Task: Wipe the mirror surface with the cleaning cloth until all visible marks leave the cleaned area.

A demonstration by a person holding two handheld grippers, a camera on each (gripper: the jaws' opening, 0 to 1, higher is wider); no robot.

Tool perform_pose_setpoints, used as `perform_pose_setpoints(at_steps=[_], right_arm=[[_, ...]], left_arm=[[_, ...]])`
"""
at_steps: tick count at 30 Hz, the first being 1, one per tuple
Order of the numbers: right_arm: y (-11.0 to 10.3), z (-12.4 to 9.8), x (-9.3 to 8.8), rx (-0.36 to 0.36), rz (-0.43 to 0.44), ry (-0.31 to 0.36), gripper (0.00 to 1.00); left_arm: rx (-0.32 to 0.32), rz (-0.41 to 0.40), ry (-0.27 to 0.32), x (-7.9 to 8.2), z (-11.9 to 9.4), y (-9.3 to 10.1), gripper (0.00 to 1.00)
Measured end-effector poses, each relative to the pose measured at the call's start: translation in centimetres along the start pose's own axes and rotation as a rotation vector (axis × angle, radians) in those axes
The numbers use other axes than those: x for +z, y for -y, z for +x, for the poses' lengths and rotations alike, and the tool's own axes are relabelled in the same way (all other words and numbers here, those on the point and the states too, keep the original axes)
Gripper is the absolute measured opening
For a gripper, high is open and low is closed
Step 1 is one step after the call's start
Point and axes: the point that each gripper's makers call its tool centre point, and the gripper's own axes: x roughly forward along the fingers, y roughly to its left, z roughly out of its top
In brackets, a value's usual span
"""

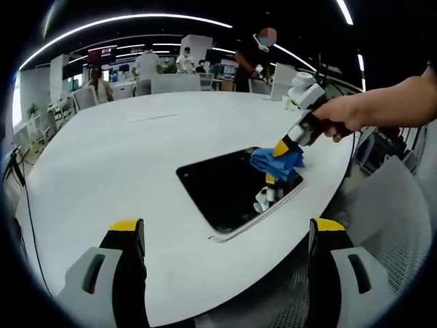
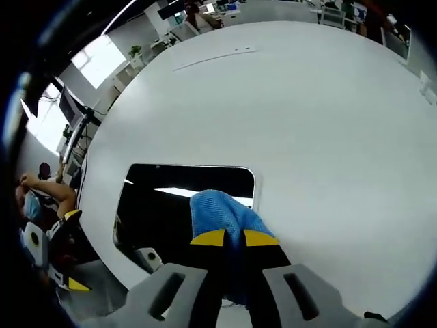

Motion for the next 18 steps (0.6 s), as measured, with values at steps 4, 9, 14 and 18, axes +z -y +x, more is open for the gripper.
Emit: perform_pose_setpoints(at_steps=[4,9,14,18], right_arm=[[0.20,-0.05,-0.16,-0.007,0.008,0.000,0.03],[0.66,-0.01,-0.21,-0.027,-0.005,-0.003,0.02],[0.52,0.07,-0.42,-0.034,-0.018,-0.009,0.02],[0.48,-0.06,-0.52,-0.034,0.006,-0.006,0.02]], left_arm=[[0.002,0.001,-0.006,-0.16,0.01,-0.04,0.99],[-0.005,0.001,-0.008,-0.12,0.00,0.22,0.99],[-0.001,-0.005,0.000,0.08,-0.11,0.23,0.99],[0.004,-0.012,0.001,0.08,-0.19,0.14,0.99]])
